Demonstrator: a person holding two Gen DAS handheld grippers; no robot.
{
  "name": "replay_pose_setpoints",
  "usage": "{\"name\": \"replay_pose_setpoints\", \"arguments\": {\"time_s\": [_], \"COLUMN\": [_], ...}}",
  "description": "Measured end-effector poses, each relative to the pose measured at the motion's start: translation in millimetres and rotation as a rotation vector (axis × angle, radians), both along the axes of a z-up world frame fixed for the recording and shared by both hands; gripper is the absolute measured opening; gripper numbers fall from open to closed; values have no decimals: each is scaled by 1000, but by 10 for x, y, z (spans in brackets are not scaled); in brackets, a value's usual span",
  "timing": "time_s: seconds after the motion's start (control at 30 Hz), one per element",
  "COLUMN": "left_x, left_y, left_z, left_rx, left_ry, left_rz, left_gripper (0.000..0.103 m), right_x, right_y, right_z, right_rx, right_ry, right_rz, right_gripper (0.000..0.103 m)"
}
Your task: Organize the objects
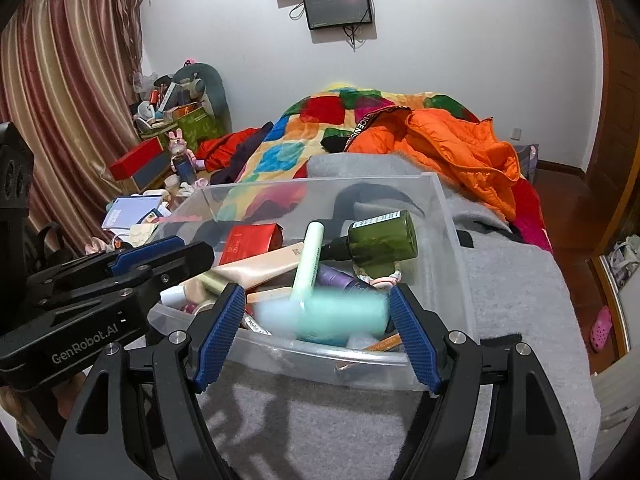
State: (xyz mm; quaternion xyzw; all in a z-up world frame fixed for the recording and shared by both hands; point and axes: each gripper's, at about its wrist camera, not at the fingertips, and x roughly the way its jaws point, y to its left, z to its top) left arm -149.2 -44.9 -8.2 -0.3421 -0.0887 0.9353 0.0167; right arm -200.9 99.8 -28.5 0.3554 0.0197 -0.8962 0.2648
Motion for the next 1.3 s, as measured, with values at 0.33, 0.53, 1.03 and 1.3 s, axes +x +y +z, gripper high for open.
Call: {"name": "replay_pose_setpoints", "arguments": {"time_s": [0.33,0.53,1.03,1.3], "left_x": [182,388,833,870], "left_y": [46,48,72,87], "left_z": [157,226,233,222], "left_rx": [-15,-24,-53,-52], "left_ry": [43,62,88,82], "left_rz": [-10,-9,15,17], "left_gripper": [33,39,79,82], "right_x": [135,286,650,716], "right_y": [117,210,301,352], "right_z": [159,291,273,248], "right_rx": [-9,-13,9,4], "right_ry": [31,68,109,99], "right_rz": [-5,-7,4,4], "right_gripper": [72,75,86,86]}}
